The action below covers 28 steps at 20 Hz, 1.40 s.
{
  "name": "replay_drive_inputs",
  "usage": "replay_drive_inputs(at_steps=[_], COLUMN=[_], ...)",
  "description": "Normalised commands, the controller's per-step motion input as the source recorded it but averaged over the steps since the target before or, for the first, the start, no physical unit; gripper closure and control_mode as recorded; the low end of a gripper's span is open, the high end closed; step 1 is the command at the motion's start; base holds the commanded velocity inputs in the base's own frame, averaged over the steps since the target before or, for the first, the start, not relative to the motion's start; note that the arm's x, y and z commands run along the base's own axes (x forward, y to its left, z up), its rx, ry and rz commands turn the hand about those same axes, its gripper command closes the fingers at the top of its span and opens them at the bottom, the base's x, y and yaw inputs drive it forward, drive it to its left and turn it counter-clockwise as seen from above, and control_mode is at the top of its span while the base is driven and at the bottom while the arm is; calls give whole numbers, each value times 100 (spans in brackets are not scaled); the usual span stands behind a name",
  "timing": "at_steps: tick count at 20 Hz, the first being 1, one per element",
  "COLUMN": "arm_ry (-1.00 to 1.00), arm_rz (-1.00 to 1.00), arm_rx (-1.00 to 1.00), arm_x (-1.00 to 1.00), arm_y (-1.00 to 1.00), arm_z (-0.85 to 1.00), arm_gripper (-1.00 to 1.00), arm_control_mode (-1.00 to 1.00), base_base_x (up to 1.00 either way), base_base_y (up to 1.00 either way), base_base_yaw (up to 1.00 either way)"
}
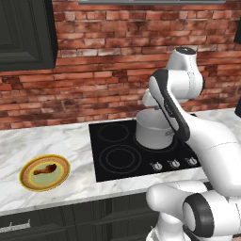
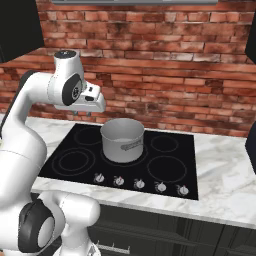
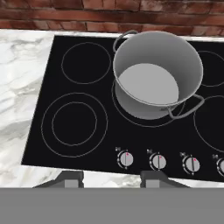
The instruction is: Retrieve the frozen meat and place it in the pot on a burner. Then turn the burner on.
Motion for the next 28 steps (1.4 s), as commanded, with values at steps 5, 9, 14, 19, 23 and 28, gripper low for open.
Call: replay_drive_inputs(at_steps=[5,9,14,19,23,28], arm_ry=[0,0,0,0,0,0], arm_rz=[1,7,7,9,12,17], arm_rx=[0,0,0,0,0,0], arm_x=[-8,-5,-7,-11,-13,-5], arm_y=[9,29,34,38,38,35], arm_z=[0,0,0,-4,-5,-23], arm_gripper=[-100,-100,-100,-100,-100,-100], arm_control_mode=[-100,-100,-100,-100,-100,-100], base_base_x=[0,0,0,0,0,0], base_base_y=[0,0,0,0,0,0], base_base_yaw=[0,0,0,0,0,0])
